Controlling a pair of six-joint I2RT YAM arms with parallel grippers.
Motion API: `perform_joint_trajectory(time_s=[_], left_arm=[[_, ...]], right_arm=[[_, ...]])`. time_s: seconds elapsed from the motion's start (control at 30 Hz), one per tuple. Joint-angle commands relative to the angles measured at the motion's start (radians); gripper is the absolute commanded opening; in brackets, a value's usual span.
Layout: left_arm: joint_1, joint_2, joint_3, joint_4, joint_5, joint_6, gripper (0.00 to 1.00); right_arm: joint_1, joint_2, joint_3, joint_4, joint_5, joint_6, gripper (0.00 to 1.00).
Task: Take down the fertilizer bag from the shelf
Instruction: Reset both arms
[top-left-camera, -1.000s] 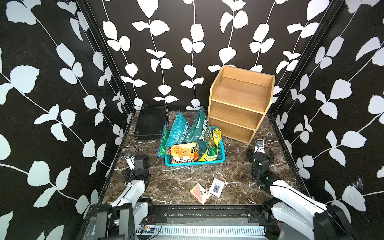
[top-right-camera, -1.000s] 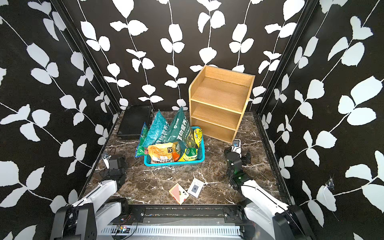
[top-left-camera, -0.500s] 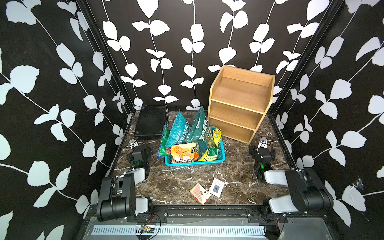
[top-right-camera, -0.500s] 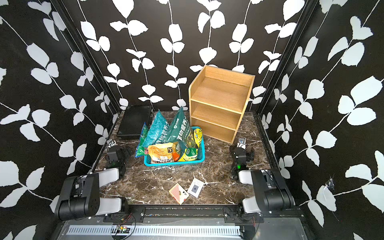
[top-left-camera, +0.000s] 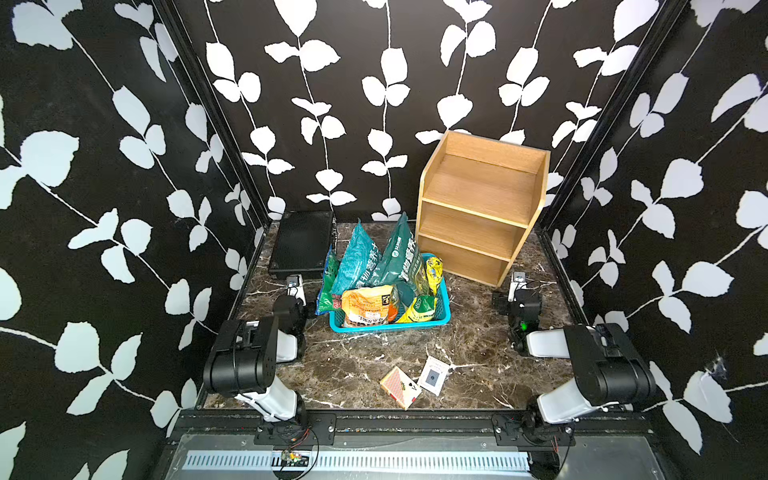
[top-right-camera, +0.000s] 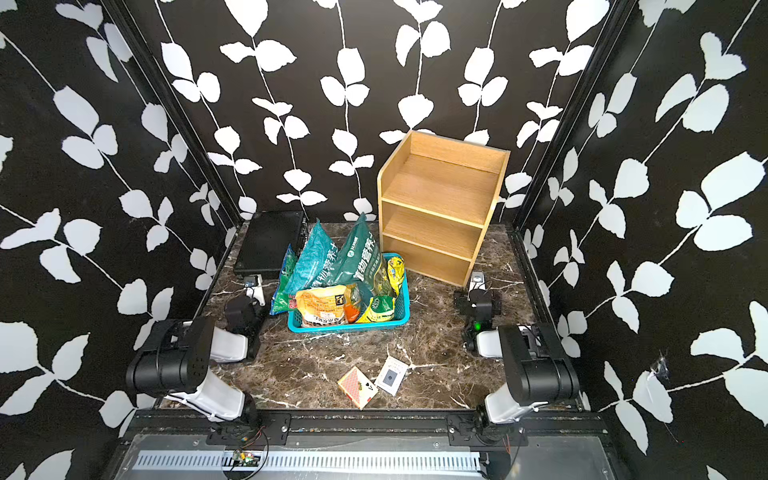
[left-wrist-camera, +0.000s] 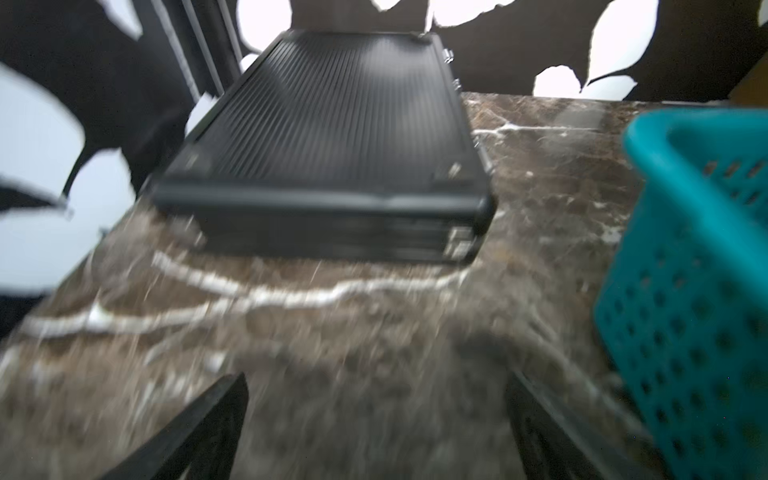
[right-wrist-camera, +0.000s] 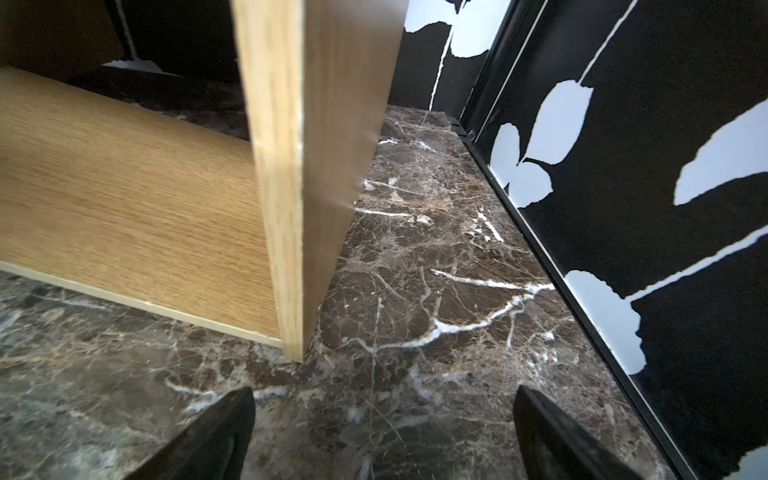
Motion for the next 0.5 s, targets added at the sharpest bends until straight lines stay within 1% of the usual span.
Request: perform_joint_trajectory(time_s=[0.0, 0.07, 0.17, 0.23, 0.47], left_arm=[[-0.027, -0.019, 0.041, -0.027, -0.025, 0.070, 0.99], [-0.026, -0.041, 0.049, -0.086, -0.023, 0.067, 0.99], [-0.032, -0.028, 0.050, -0.057, -0.027, 0.071, 0.99], [-0.033, -0.039, 0.053, -0.090, -0.032, 0.071, 0.99], [-0.034, -0.038, 0.054, -0.086, -0.032, 0.070, 0.99]], right_arm=[[-0.003, -0.014, 0.019, 0.010, -0.018, 0.005, 1.00], [-0.007, -0.017, 0.021, 0.001, -0.025, 0.009, 0.99], [-0.008, -0.017, 0.021, 0.004, -0.027, 0.009, 0.99], [-0.008, -0.015, 0.024, -0.001, -0.029, 0.009, 1.00], [-0.026, -0.017, 0.030, -0.017, -0.068, 0.016, 1.00]])
